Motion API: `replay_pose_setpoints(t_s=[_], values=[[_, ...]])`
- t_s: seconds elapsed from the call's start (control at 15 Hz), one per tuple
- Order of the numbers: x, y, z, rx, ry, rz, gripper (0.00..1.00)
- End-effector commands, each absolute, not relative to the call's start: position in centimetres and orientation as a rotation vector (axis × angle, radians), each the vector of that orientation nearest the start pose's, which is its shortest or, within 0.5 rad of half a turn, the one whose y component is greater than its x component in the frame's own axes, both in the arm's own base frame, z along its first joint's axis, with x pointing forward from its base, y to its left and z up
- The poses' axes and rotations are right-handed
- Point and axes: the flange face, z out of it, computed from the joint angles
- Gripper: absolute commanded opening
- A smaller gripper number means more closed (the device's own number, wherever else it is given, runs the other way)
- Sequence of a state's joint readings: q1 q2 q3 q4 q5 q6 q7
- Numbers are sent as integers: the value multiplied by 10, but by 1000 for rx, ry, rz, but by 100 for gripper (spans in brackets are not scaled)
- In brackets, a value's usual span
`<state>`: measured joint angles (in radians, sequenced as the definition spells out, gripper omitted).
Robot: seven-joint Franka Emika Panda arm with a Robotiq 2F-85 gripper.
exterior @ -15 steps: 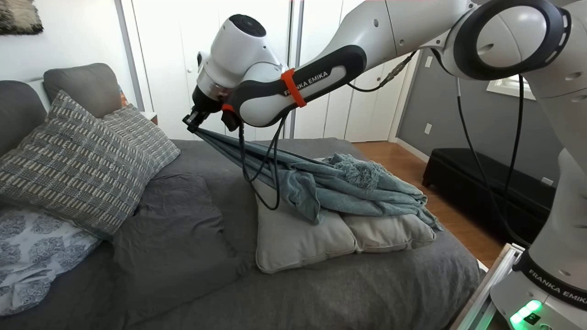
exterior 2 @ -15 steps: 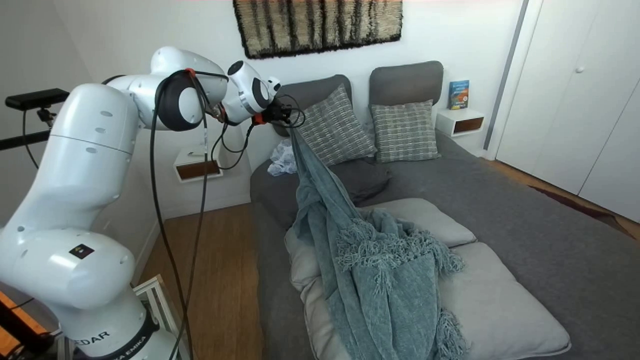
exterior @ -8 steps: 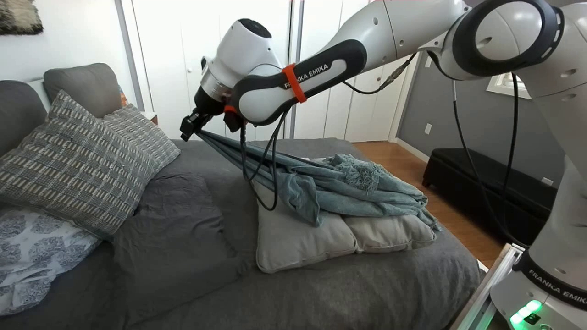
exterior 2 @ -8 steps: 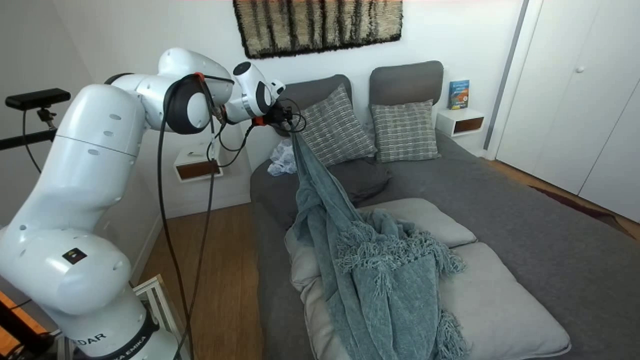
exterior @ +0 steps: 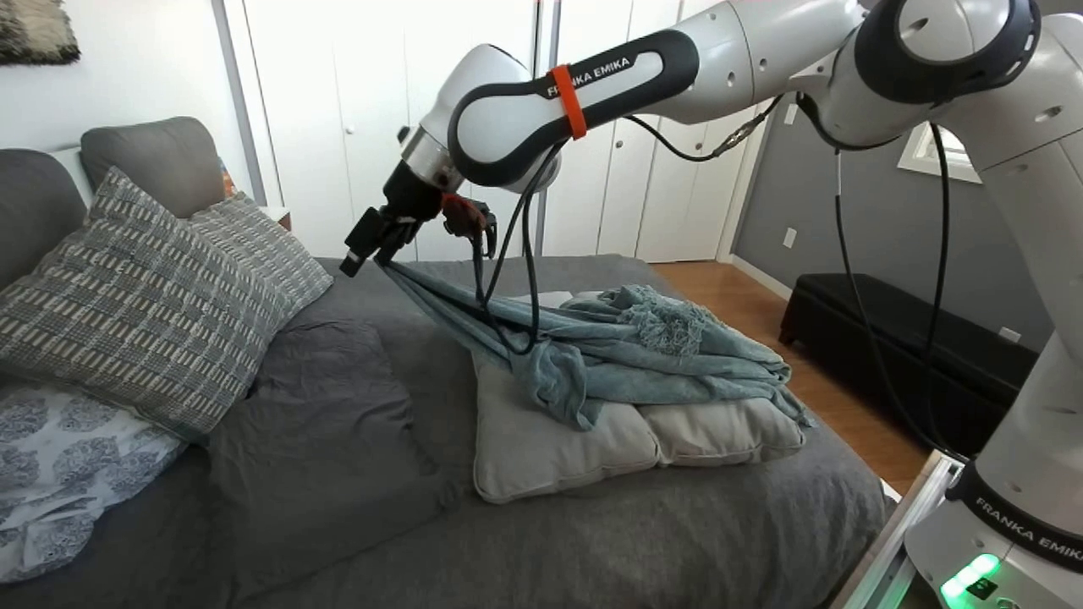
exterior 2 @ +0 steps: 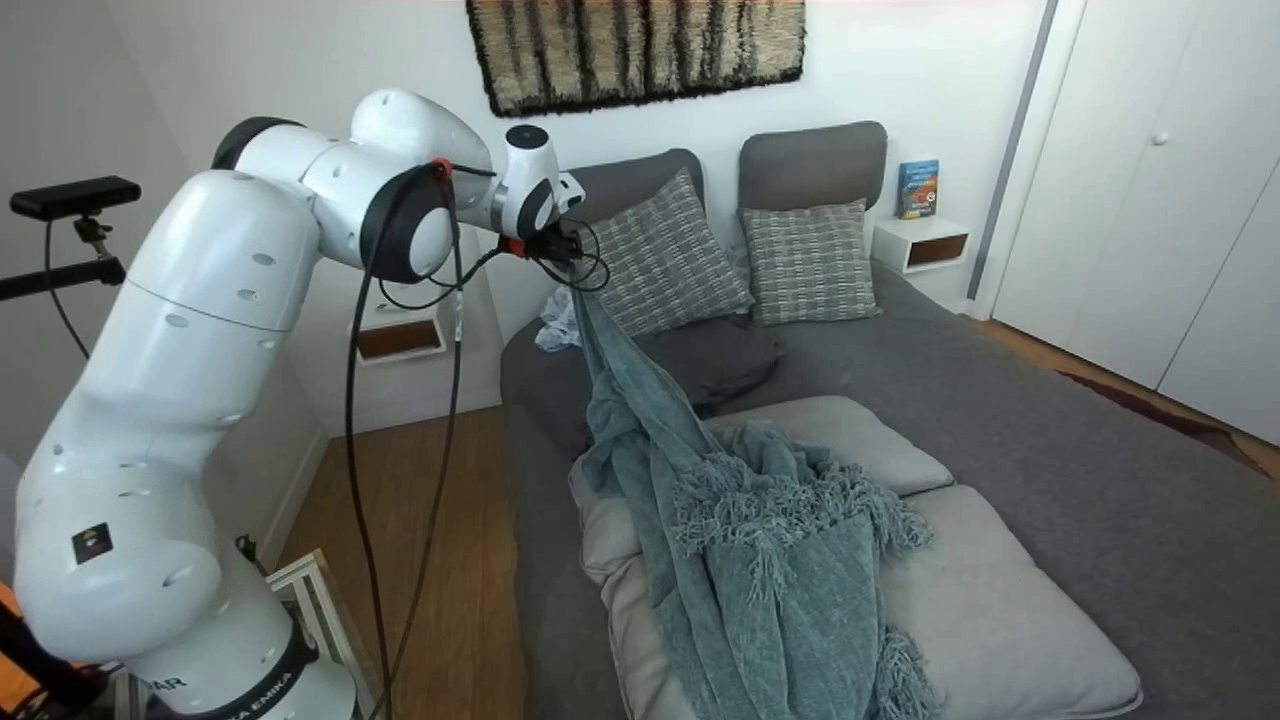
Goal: Move the grey fleece to the left
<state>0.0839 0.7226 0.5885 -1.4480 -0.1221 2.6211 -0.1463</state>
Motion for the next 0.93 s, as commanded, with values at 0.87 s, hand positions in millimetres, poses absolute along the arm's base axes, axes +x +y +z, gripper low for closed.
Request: replay_pose_setpoints(t_s=[0.87], values=[[645,303,395,-2865,-910,-327,100]])
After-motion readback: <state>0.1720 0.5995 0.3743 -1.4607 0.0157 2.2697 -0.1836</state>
